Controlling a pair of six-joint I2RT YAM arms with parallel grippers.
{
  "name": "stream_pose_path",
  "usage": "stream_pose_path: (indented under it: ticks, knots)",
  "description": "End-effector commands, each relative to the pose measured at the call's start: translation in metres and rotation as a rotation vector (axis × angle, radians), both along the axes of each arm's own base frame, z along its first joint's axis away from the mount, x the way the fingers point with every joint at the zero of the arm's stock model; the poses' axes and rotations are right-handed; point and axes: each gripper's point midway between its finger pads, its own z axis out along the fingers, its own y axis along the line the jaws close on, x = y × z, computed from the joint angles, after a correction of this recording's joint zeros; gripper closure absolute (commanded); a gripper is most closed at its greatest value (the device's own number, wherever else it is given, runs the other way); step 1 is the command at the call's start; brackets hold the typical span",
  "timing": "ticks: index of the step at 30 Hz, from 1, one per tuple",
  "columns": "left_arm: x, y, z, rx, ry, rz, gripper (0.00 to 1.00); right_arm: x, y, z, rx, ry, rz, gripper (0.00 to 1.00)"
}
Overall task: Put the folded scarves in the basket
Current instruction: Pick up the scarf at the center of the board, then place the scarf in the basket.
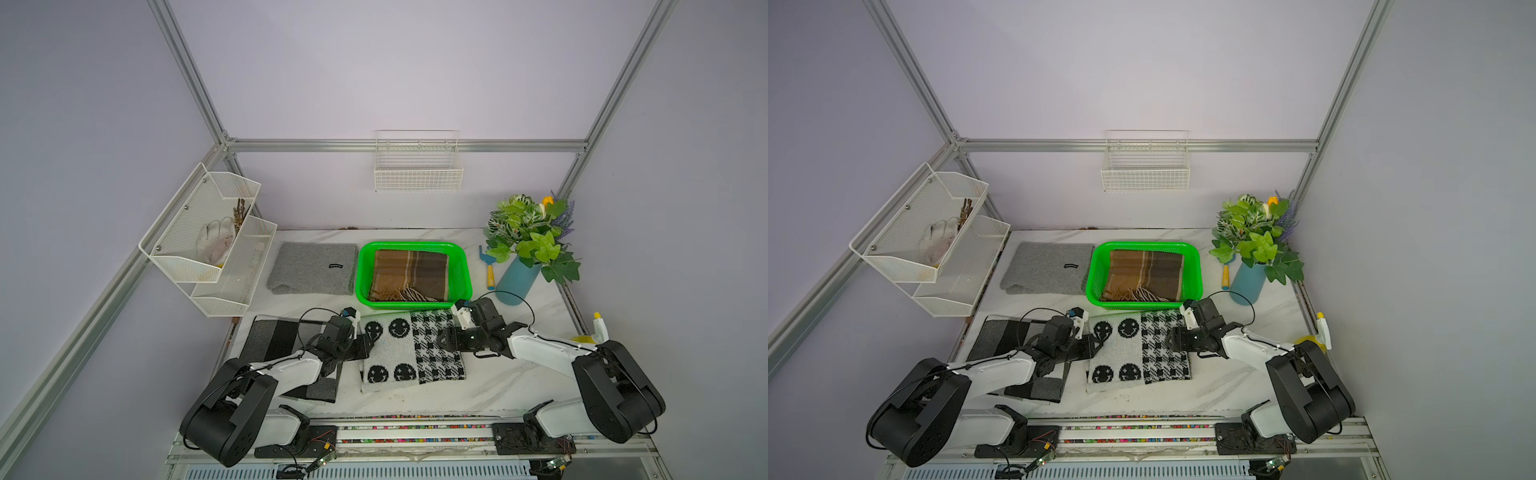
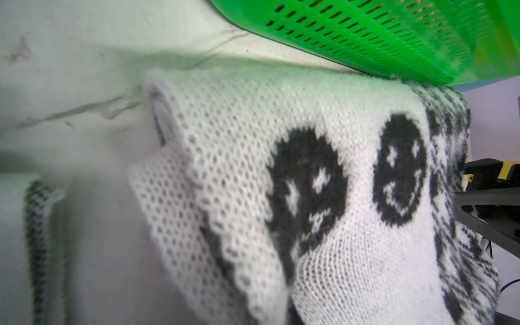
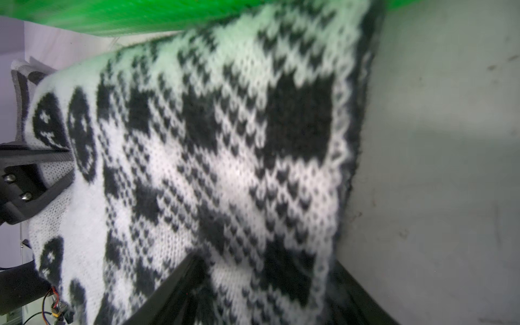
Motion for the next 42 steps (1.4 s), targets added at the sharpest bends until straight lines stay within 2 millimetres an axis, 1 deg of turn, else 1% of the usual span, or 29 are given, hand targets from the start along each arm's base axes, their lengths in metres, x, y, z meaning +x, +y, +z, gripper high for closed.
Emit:
stream_pose_path:
  ticks: [1, 3, 6, 8, 10, 11, 12, 14, 16, 17, 19, 21, 23, 25, 28, 31, 32, 34, 35, 36, 37, 39, 41, 42]
  knots:
    - [-0.009, 0.016, -0.021, 0.084, 0.061, 0.019, 0.86, -0.02, 0.006, -0.017, 0.038, 0.096, 0.041, 0.3]
    - [-0.01, 0.016, -0.022, 0.082, 0.063, 0.02, 0.86, -0.02, 0.009, -0.014, 0.066, 0.091, 0.044, 0.3]
    - [-0.013, 0.013, -0.025, 0.062, 0.078, 0.015, 0.82, -0.022, 0.019, -0.011, 0.136, 0.096, 0.065, 0.31]
    - [-0.016, 0.01, -0.027, 0.042, 0.087, 0.005, 0.81, -0.023, 0.02, -0.016, 0.141, 0.115, 0.069, 0.32]
    - [-0.019, 0.007, -0.03, 0.018, 0.099, -0.001, 0.76, -0.02, 0.026, -0.013, 0.166, 0.098, 0.085, 0.33]
    - [-0.02, 0.006, -0.03, 0.005, 0.103, -0.004, 0.72, -0.02, 0.025, -0.013, 0.162, 0.094, 0.081, 0.33]
    - [-0.021, 0.005, -0.03, -0.002, 0.106, -0.008, 0.71, -0.019, 0.024, -0.014, 0.157, 0.093, 0.074, 0.37]
    - [-0.022, 0.003, -0.027, -0.024, 0.095, -0.006, 0.68, -0.02, 0.024, -0.015, 0.158, 0.095, 0.076, 0.42]
    - [-0.021, 0.003, -0.024, -0.036, 0.081, 0.0, 0.59, -0.02, 0.024, -0.016, 0.146, 0.091, 0.072, 0.48]
    - [-0.022, 0.003, -0.021, -0.039, 0.073, 0.002, 0.57, -0.02, 0.024, -0.017, 0.142, 0.089, 0.071, 0.5]
    - [-0.023, 0.005, -0.019, -0.052, 0.062, 0.016, 0.53, -0.021, 0.024, -0.017, 0.138, 0.086, 0.072, 0.62]
    - [-0.024, 0.006, -0.015, -0.06, 0.046, 0.025, 0.47, -0.022, 0.025, -0.019, 0.127, 0.084, 0.076, 0.68]
    - [-0.025, 0.005, -0.013, -0.078, 0.039, 0.023, 0.44, -0.022, 0.025, -0.019, 0.12, 0.08, 0.074, 0.7]
    - [-0.027, 0.0, -0.015, -0.11, 0.046, 0.008, 0.42, -0.022, 0.025, -0.018, 0.119, 0.072, 0.076, 0.71]
    - [-0.031, -0.009, -0.03, -0.127, 0.116, -0.028, 0.39, -0.022, 0.025, -0.017, 0.118, 0.069, 0.078, 0.72]
    - [-0.029, -0.01, -0.034, -0.126, 0.125, -0.026, 0.38, -0.022, 0.025, -0.015, 0.118, 0.058, 0.078, 0.72]
    - [-0.029, -0.009, -0.035, -0.12, 0.128, -0.026, 0.39, -0.022, 0.026, -0.015, 0.118, 0.056, 0.08, 0.72]
    - [-0.03, -0.011, -0.035, -0.125, 0.132, -0.033, 0.49, -0.022, 0.026, -0.013, 0.124, 0.052, 0.082, 0.77]
    - [-0.031, -0.012, -0.035, -0.135, 0.135, -0.04, 0.58, -0.022, 0.027, -0.012, 0.126, 0.047, 0.084, 0.8]
    - [-0.032, -0.016, -0.034, -0.152, 0.135, -0.051, 0.72, -0.022, 0.028, -0.01, 0.13, 0.043, 0.088, 0.83]
    - [-0.032, -0.018, -0.032, -0.162, 0.134, -0.061, 0.82, -0.022, 0.029, -0.009, 0.131, 0.039, 0.09, 0.84]
    - [-0.033, -0.02, -0.031, -0.175, 0.135, -0.069, 1.0, -0.022, 0.031, -0.005, 0.136, 0.031, 0.096, 0.9]
    - [-0.034, -0.021, -0.027, -0.18, 0.122, -0.075, 1.0, -0.024, 0.032, 0.0, 0.141, 0.015, 0.098, 0.99]
    - [-0.034, -0.021, -0.024, -0.174, 0.112, -0.075, 1.0, -0.024, 0.031, 0.004, 0.142, -0.002, 0.096, 1.0]
